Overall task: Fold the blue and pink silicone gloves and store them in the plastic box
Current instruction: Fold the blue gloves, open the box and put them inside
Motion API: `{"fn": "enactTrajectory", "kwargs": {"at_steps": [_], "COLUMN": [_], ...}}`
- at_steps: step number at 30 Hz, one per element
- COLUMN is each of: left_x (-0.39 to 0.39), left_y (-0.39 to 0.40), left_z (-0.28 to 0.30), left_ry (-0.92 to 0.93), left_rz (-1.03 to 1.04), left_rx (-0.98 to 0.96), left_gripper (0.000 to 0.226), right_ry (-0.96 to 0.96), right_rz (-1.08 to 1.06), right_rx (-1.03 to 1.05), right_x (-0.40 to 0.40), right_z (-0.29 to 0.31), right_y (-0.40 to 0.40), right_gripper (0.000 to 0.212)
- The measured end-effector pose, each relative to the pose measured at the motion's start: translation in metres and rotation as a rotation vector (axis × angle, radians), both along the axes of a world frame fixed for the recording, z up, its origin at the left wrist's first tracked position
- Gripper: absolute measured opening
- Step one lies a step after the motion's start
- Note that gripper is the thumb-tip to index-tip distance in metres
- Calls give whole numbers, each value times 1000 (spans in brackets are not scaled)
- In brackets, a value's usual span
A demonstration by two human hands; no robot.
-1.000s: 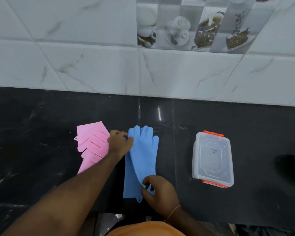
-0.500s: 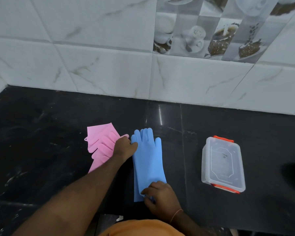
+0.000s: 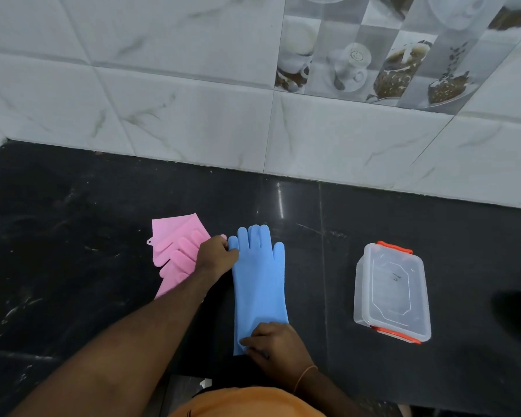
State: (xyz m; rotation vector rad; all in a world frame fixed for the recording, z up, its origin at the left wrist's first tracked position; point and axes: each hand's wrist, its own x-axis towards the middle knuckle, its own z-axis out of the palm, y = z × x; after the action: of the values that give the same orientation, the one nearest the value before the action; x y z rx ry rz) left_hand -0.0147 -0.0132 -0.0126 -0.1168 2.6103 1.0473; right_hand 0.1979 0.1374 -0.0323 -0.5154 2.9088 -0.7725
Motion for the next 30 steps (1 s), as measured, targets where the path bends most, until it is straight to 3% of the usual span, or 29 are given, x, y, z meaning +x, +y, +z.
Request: {"fn": "enactTrajectory", "kwargs": {"at_steps": [9, 14, 16, 18, 21, 24, 27, 30], "left_x": [-1, -4, -7, -11, -13, -11, -9, -6], "left_y": [-2, -3, -4, -6, -4, -1, 3, 11], "left_z": [-8, -10, -9, -9, -9, -10, -15, -17], "left_ry": [25, 22, 3, -47, -145, -182, -162, -196], "left_rz": [21, 8, -14, -51, -82, -40, -45, -37], "left_rx": [-4, -21, -61, -105, -120, -32, -8, 49], "left_gripper": [12, 14, 24, 32, 39, 44, 24, 20], "right_ry": [105, -81, -21, -7, -232, -434, -500, -522], "right_rz": [117, 147, -8, -314, -735, -824, -807, -846], "right_rx": [57, 98, 5, -70, -151, -135, -95, -175], "right_x": [-7, -19, -27, -41, -64, -80, -83, -82], "right_z": [-5, 4, 7, 6, 2, -1, -2, -3], "right_y": [-9, -1, 10, 25, 48, 59, 58, 60], "right_gripper": [21, 32, 23, 16, 26, 35, 28, 22]}}
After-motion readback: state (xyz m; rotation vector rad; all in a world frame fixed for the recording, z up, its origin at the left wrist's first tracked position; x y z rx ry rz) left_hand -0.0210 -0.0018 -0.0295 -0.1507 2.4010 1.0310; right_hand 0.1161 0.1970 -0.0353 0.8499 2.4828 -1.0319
